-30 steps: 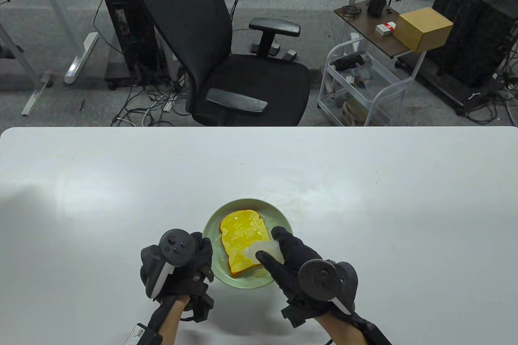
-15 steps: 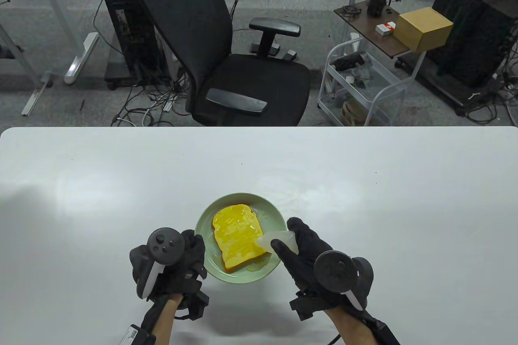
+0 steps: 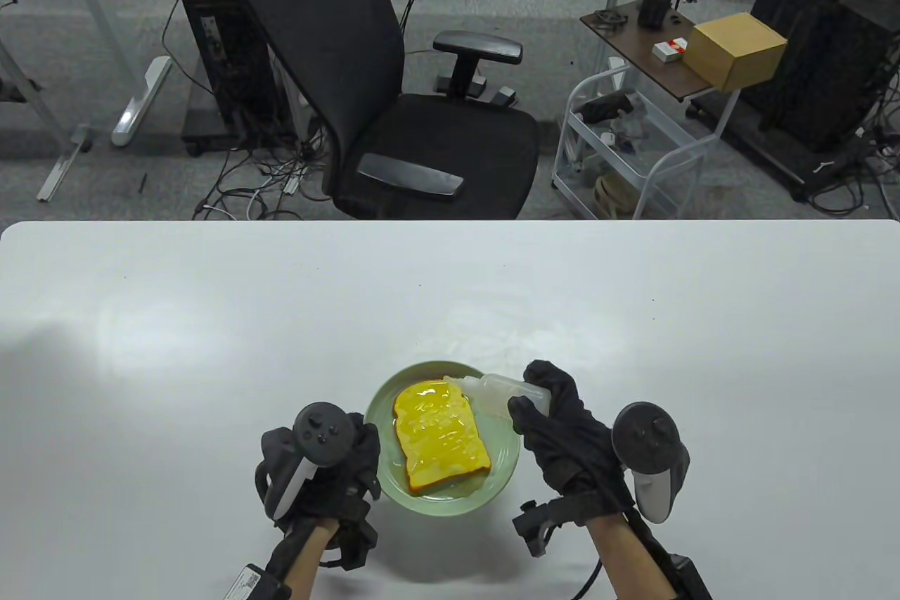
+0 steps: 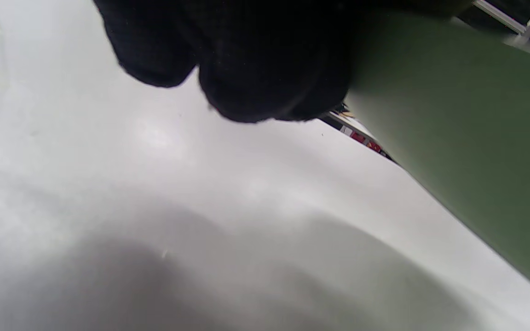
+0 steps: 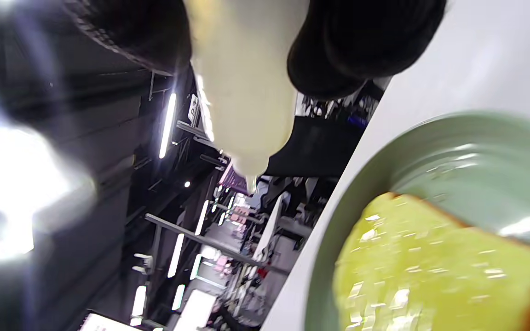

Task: Squeeze honey bottle to draw zigzag on toast

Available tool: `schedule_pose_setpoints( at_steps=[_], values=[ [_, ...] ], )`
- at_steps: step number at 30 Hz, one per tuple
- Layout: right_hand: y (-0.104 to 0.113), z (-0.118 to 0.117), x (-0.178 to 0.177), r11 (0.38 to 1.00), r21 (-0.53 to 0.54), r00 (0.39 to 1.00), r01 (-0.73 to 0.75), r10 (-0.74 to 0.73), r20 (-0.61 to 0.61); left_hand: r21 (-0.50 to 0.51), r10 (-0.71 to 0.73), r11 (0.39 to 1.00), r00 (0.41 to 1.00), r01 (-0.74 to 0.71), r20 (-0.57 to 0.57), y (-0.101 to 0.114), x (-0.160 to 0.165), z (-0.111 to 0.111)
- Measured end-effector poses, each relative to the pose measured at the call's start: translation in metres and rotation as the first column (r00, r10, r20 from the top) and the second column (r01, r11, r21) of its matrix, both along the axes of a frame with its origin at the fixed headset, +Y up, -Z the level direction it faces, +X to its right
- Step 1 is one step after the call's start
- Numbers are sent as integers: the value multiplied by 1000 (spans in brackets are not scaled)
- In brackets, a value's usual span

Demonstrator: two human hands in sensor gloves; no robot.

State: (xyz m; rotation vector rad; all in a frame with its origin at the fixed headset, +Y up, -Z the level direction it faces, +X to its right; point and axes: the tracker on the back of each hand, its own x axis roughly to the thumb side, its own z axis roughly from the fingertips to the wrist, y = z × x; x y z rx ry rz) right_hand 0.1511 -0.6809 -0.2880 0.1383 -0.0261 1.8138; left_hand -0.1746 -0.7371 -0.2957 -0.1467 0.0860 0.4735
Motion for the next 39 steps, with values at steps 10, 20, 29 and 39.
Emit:
schedule_pose_setpoints(
  at_steps=[10,20,29,39],
  values=[
    [-5,-8,3,985,-102,984,142,-152,-96,-103,-8,995,997,17,83,-22,16,-4],
    [-5,-10,-3,989,-127,976,72,-96,-194,-32,-158,986,983,162,94,-28,30,-1],
    [0,-9,-5,987,-96,958,132,-152,-242,48,-394,919,915,391,91,-29,42,5],
    [9,-6,2,979,-61,955,194,-203,-216,187,-374,906,925,379,-58,0,28,13]
  ],
)
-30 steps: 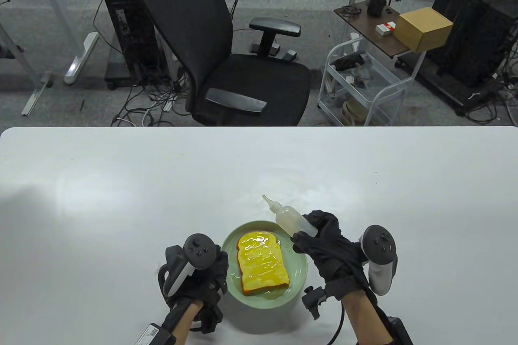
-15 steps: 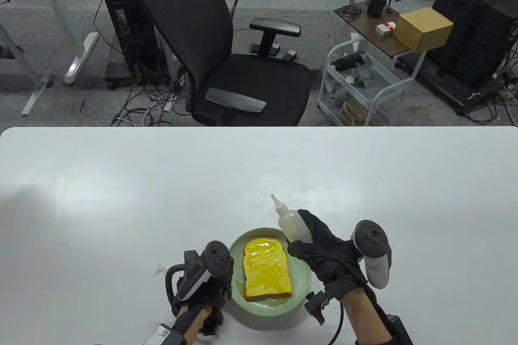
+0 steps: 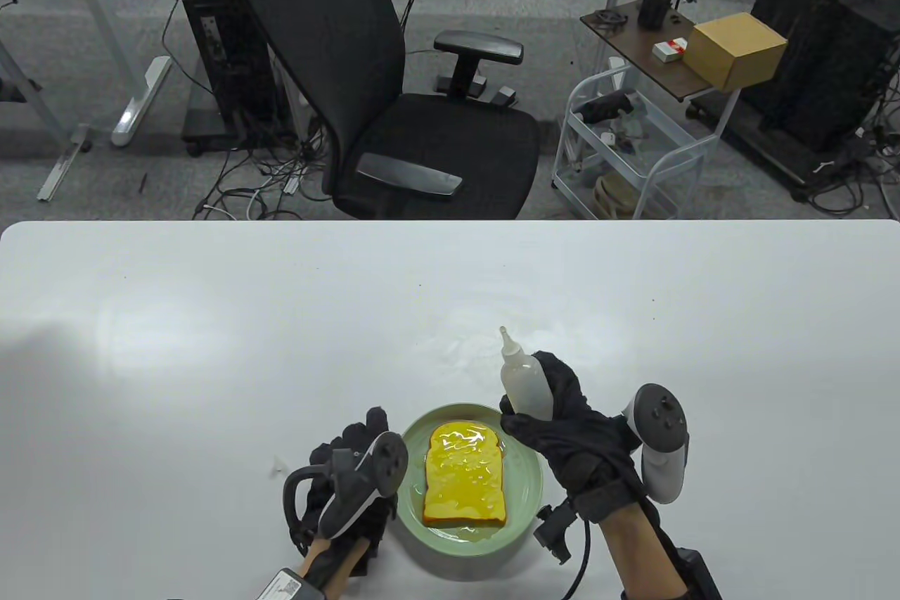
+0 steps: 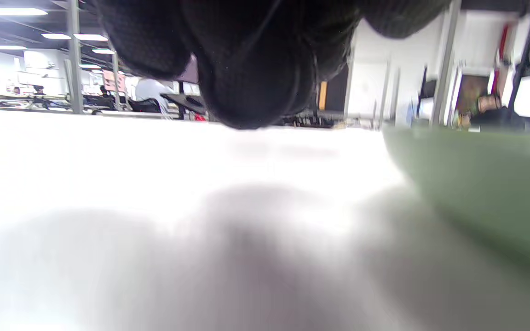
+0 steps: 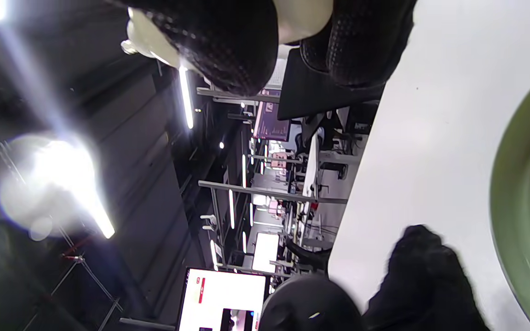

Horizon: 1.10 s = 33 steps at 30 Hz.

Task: Squeeze honey bottle to draw zigzag on toast

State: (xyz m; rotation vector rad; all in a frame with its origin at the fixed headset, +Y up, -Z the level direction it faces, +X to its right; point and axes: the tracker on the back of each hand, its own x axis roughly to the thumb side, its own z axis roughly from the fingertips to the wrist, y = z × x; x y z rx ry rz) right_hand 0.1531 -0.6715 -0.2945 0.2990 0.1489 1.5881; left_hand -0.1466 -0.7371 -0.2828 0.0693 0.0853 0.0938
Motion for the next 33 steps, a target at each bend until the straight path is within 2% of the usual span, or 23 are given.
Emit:
schedule_pose_setpoints(
  at_steps=[3,5,6,7,9,12,16,21,24,26,28,30,33],
  values=[
    [2,1,3,1000,18,1000,13,-14,20,14,75,997,996,-75,-47,26,-30,1],
    [3,3,4,999,28,999,35,-36,36,-90,29,996,1000,-30,-10,34,-52,-4],
    [4,4,4,998,42,997,56,-59,51,-229,-60,971,998,61,10,35,-64,-6],
    [6,4,5,997,53,996,62,-65,59,-309,-153,941,988,137,-28,32,-73,-7],
    [7,5,6,996,66,995,52,-57,81,-340,-254,915,965,218,-65,21,-84,-9],
    [6,4,7,997,68,995,38,-45,94,-442,-258,878,960,184,-113,4,-92,-15],
    [4,3,7,998,53,994,36,-41,99,-450,-296,869,945,207,-137,-9,-94,-17],
    [3,4,3,998,58,994,-31,25,105,-334,-287,915,947,227,-144,-18,-95,-17],
    [1,5,-2,993,63,989,-97,90,113,-286,-247,937,958,199,-145,-11,-94,-16],
    [-5,5,-12,975,78,974,-209,200,104,-161,-60,986,989,37,-139,11,-92,-11],
    [-10,5,-23,955,88,958,-283,277,78,-17,146,989,987,-148,-73,36,-86,-3],
    [-14,6,-30,940,102,946,-325,322,50,95,331,938,942,-334,47,62,-76,6],
    [-15,8,-36,906,118,914,-406,403,43,211,434,853,873,-478,224,92,-54,19]
  ],
)
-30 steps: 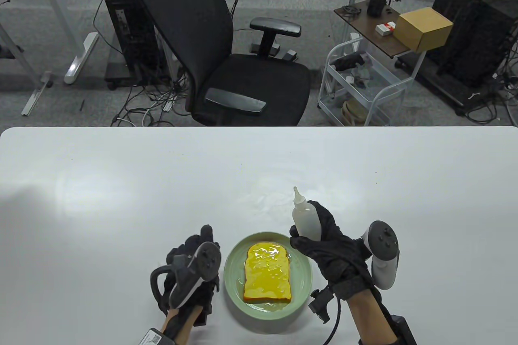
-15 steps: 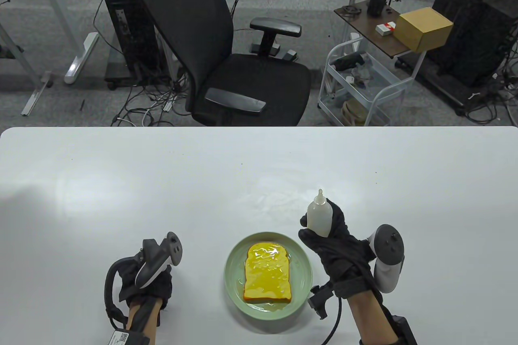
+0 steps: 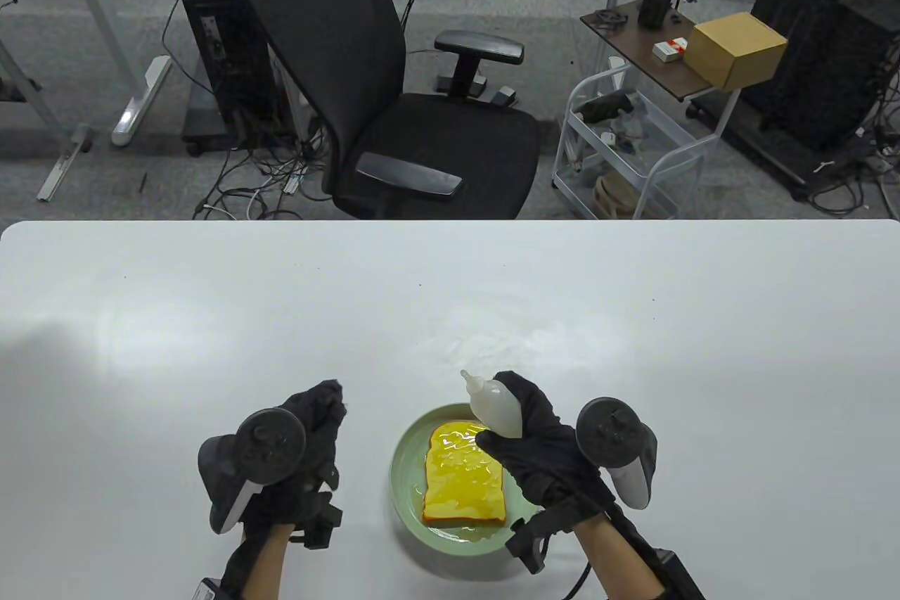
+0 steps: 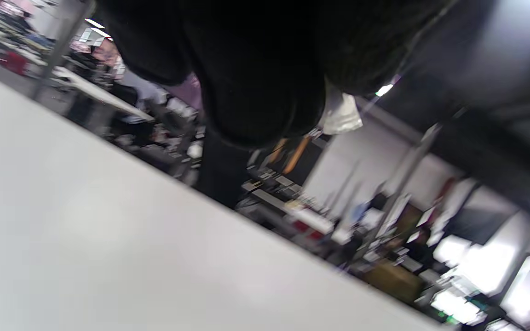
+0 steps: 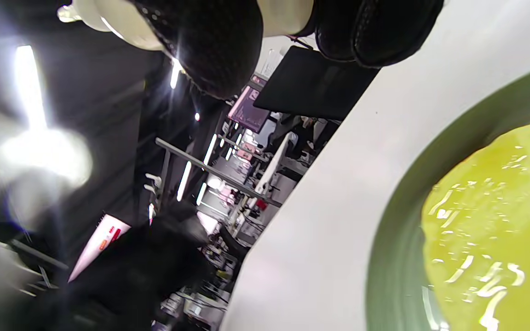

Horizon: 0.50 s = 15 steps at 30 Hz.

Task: Squeeze honey bottle to draw zigzag on toast

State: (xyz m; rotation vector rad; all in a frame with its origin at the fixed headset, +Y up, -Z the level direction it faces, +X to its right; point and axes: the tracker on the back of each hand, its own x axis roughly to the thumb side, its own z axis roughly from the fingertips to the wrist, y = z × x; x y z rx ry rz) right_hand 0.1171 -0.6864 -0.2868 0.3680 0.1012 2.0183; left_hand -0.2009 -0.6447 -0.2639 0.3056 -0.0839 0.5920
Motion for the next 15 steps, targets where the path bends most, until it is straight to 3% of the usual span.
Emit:
schedule_pose_setpoints(
  at_steps=[2,6,10,15],
  values=[
    [-1,1,-3,999,2,999,-44,44,-1,64,66,995,996,-71,67,12,13,4],
    [-6,0,-8,995,1,994,-104,104,-24,84,109,988,977,-126,185,23,34,6],
    [-11,-1,-12,990,-7,990,-138,138,-42,131,72,986,977,-100,199,25,43,7],
    [-12,1,-17,985,8,983,-174,174,-63,101,23,994,962,-52,271,20,53,3]
  ],
)
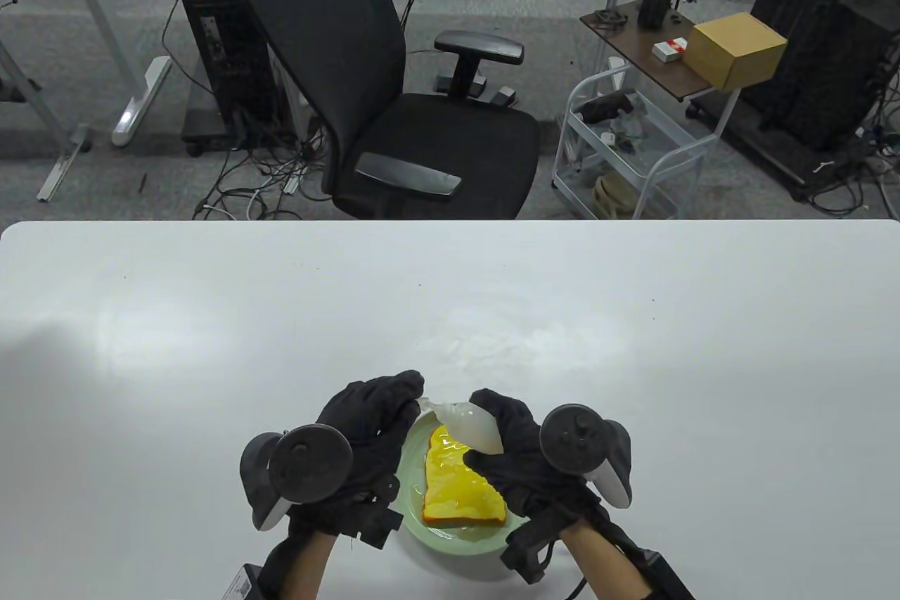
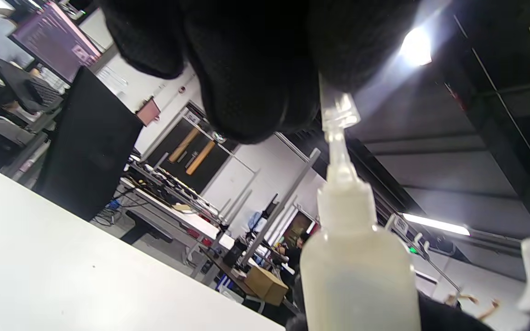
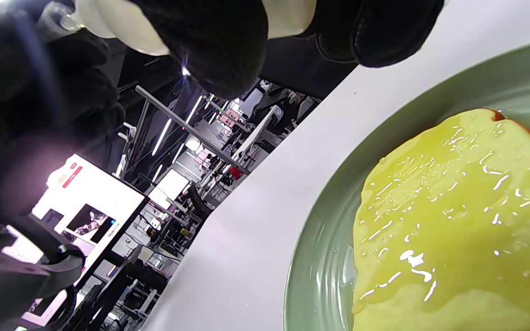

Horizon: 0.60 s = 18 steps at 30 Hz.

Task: Squeeze honey bottle to draw zigzag on toast

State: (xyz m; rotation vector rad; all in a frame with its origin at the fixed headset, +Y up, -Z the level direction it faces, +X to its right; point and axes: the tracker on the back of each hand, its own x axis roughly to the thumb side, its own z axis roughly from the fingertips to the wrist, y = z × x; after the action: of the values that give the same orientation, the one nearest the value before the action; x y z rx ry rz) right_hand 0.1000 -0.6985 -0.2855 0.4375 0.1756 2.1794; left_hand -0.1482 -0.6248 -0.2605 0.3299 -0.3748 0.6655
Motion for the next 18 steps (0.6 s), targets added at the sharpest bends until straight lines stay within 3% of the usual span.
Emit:
schedule_pose_setpoints(
  at_steps=[6,10,14,18],
  values=[
    [-2,0,-3,1000,5,1000,-26,26,-12,46,-187,982,981,185,57,-2,10,-2],
    [-3,0,-2,1000,-5,1000,8,-8,-4,11,-158,987,982,158,105,-1,8,-3],
    [0,2,-4,1000,22,1000,3,-3,-11,17,-93,996,996,93,-1,-3,3,-3],
    [1,5,-8,998,52,1000,-28,29,-9,15,-143,990,989,143,-30,-5,6,-2]
  ],
)
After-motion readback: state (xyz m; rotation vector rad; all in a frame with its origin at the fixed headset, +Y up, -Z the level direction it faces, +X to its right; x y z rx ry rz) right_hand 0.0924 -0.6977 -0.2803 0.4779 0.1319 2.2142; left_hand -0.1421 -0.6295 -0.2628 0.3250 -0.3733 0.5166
